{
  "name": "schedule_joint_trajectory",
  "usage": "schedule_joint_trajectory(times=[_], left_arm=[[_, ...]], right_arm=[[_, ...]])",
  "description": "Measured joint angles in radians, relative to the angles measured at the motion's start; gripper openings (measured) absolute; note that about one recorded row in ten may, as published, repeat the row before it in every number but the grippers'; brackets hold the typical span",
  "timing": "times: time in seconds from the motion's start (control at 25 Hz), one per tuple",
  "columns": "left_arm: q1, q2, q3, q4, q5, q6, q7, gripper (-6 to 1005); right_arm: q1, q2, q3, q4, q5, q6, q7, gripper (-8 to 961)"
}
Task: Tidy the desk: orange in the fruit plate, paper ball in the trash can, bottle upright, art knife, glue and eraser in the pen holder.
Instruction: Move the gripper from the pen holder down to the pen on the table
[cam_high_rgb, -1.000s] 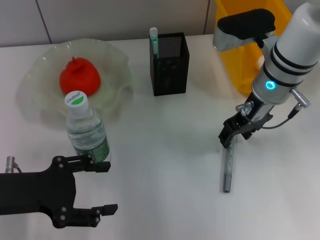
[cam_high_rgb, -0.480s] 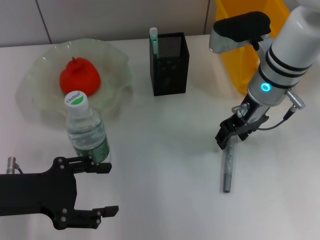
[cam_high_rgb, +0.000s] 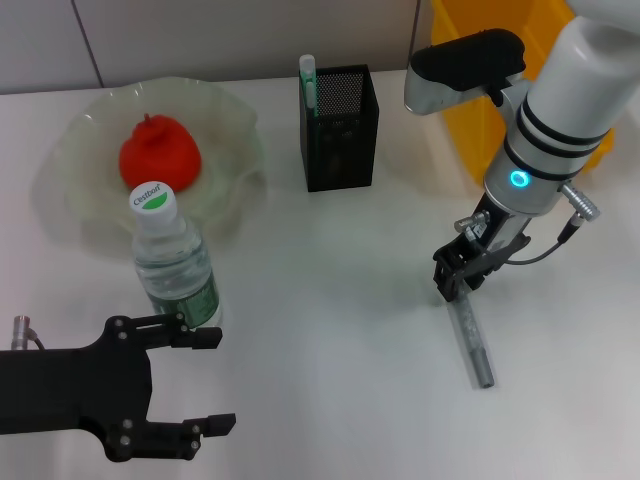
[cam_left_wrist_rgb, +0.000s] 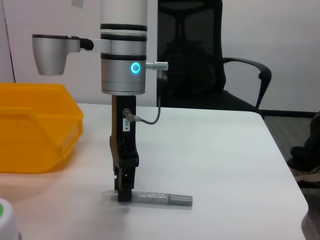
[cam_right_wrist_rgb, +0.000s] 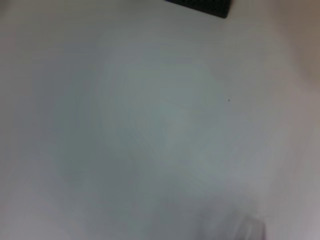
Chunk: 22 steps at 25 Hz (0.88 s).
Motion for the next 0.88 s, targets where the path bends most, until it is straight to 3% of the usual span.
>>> schedule_joint_trajectory(times=[0.32,0.88], left_arm=[[0.003,0.0,-0.002,0.0,0.0,0.0,0.0,800],[0.001,0.0,0.0,0.0,0.0,0.0,0.006,800]], right_arm=[[0.007,0.0,0.0,0.002,0.0,0.0,0.005,323],[0.02,0.0,0.005,0.039,0.0,0.002,0.008,325]])
